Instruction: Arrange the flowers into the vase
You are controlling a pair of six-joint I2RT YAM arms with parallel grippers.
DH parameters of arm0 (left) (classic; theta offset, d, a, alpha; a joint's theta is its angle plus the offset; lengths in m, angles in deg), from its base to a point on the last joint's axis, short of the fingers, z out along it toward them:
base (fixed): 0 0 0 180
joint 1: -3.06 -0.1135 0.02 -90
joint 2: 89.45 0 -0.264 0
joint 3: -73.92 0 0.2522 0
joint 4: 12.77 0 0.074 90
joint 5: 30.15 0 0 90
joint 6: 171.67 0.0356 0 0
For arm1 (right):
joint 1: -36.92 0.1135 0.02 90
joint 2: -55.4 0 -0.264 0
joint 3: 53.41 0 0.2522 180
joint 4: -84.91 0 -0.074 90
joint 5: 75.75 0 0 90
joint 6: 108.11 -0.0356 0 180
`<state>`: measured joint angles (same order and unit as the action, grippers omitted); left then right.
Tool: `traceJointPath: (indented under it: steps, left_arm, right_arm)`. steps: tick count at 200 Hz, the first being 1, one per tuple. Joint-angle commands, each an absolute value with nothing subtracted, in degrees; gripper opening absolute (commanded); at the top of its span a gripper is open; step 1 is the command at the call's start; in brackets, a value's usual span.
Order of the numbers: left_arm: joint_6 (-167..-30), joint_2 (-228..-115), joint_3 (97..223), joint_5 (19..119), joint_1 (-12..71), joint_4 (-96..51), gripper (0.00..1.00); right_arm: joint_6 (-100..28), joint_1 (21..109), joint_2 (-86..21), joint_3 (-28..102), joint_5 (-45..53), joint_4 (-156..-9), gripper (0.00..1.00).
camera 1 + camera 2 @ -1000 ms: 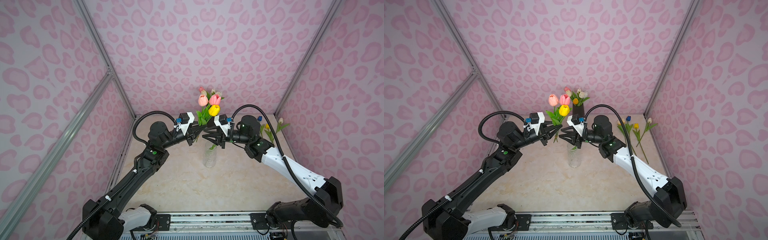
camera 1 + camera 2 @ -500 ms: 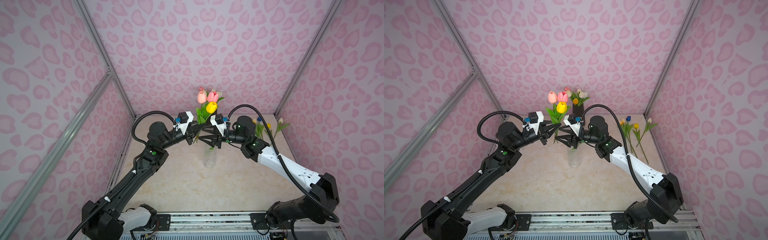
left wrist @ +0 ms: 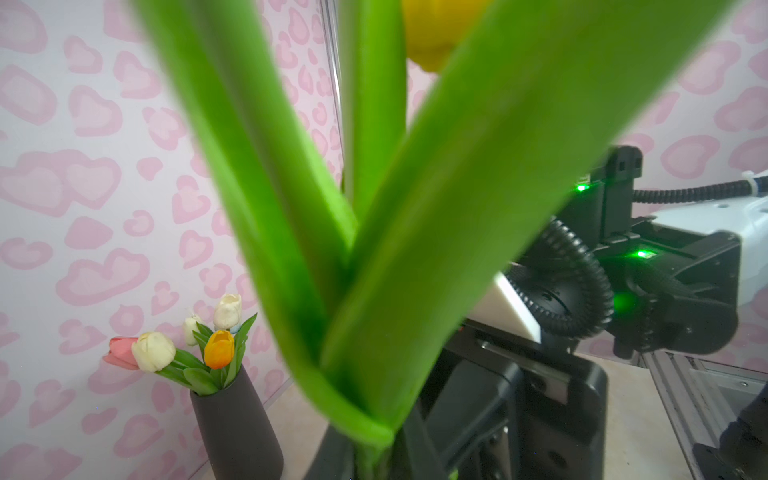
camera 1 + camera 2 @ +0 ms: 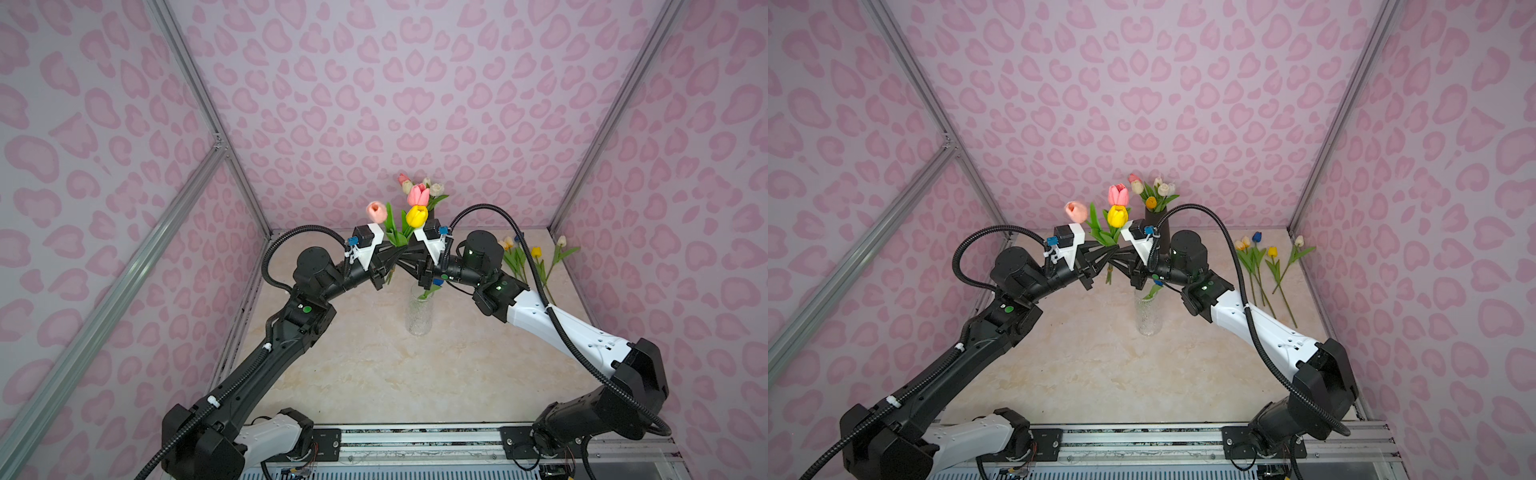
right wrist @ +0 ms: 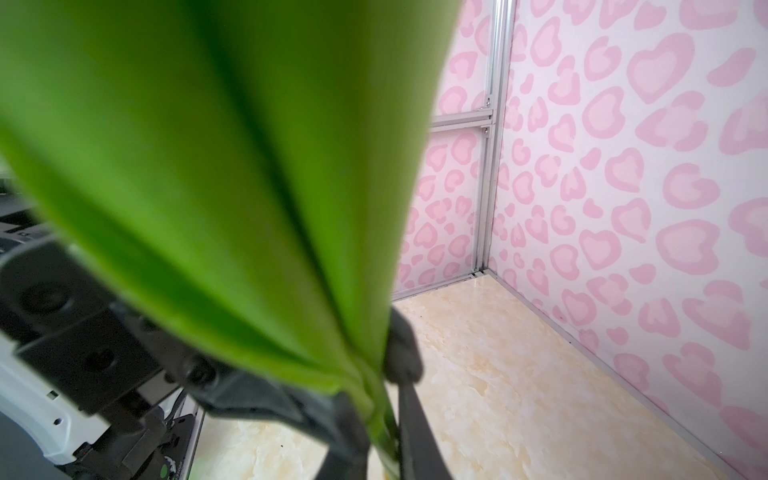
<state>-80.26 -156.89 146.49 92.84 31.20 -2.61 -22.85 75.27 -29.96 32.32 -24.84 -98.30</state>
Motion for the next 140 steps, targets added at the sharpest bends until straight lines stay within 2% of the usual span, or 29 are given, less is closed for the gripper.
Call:
traceJointPath:
  steps: [1,8,16,41,57,102,140]
  left_arm:
    - [-80.53,-156.03,146.07,93.1,31.27,-0.63,0.25]
    - [-80.46,-155.77,145.88,92.62,31.27,-0.44,0.26]
    - [-80.28,-155.48,145.75,92.18,31.27,-0.42,0.35]
    - [-79.7,-153.88,144.7,90.44,31.28,-0.38,0.85]
    - [-78.89,-152.22,143.47,88.43,31.25,-0.04,0.98]
    - [-77.62,-146.36,135.43,78.58,31.18,3.22,0.98]
    - [-78.5,-142.5,127.06,74.68,31.18,5.8,0.98]
  right_arm:
    - [-22.95,75.1,-29.76,32.8,-21.3,-97.66,0.03]
    - [-22.78,75.09,-29.66,32.79,-21.19,-97.44,0.02]
    - [-22.78,75.1,-29.59,32.93,-21.02,-96.96,0.01]
    - [-22.25,74.98,-29.4,33.72,-20.28,-95.13,0.0]
    - [-22.14,74.42,-29.28,34.34,-19.88,-93.77,0.0]
    - [-22.42,69.22,-28.13,36.48,-17.72,-87.11,0.0]
    - [-21.18,65.75,-26.65,36.23,-18.47,-82.26,0.0]
